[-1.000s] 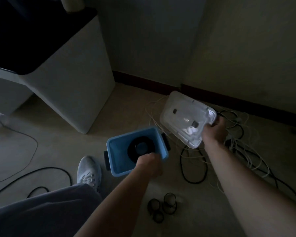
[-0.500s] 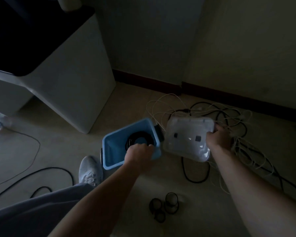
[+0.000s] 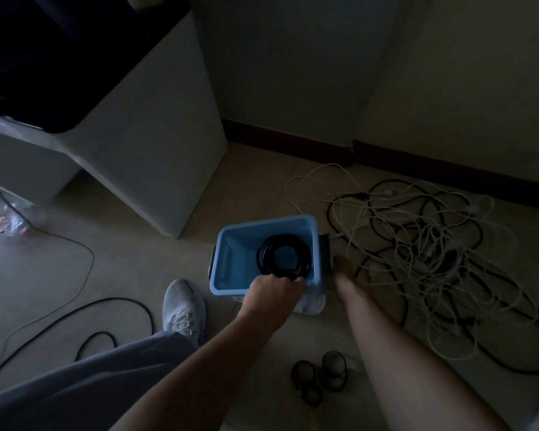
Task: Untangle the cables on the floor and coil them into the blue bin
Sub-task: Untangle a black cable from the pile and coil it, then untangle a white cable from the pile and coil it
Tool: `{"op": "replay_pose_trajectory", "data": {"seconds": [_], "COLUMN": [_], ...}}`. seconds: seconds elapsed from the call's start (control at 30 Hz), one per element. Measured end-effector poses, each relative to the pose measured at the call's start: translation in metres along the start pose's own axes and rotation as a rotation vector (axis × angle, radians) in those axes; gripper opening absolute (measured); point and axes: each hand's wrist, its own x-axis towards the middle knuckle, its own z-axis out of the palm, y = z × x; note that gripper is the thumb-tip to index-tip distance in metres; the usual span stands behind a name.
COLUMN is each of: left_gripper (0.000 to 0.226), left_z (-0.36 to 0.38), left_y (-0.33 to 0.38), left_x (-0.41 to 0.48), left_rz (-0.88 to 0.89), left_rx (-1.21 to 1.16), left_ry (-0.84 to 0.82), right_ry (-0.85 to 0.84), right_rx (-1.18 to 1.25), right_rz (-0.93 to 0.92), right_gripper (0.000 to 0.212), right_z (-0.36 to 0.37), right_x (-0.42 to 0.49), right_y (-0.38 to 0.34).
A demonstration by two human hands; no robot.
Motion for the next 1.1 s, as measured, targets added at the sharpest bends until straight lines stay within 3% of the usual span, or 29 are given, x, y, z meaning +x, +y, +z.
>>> {"op": "replay_pose_trajectory", "data": {"seconds": [0.23, 0.43, 0.53, 0.7, 0.97, 1.1], "left_gripper": [0.027, 0.015, 0.015, 0.027, 0.024, 0.027], "left_z": [0.007, 0.008, 0.008, -0.007, -0.034, -0.028], "left_y": [0.008, 0.02, 0.028, 0.056, 0.114, 0.141], "left_x": [0.014, 0.02, 0.018, 0.028, 0.079, 0.118], "left_rz": [0.025, 0.034, -0.025, -0.051, -0.032, 0.008], "left_rx": [0.105, 0.168, 0.162, 0.061, -0.015, -0.121], "left_ry": [-0.058, -0.119, -0.175, -0.102, 0.029, -0.023], "right_ry": [0.109, 0.062, 0.048, 0.046, 0.134, 0.202], "right_rx": [0.012, -0.07, -0.06, -0.065, -0.132, -0.142], "right_rz": [0.027, -0.039, -0.059, -0.09, -0.061, -0.028], "right_gripper": [0.038, 0.019, 0.023, 0.024, 0.02, 0.026], "right_z": [-0.023, -0.057, -0.071, -0.104, -0.175, -0.2], "right_x": [0.002, -0.006, -0.028, -0.048, -0.037, -0.015], "right_y": [0.005, 0.02, 0.015, 0.015, 0.045, 0.059]}}
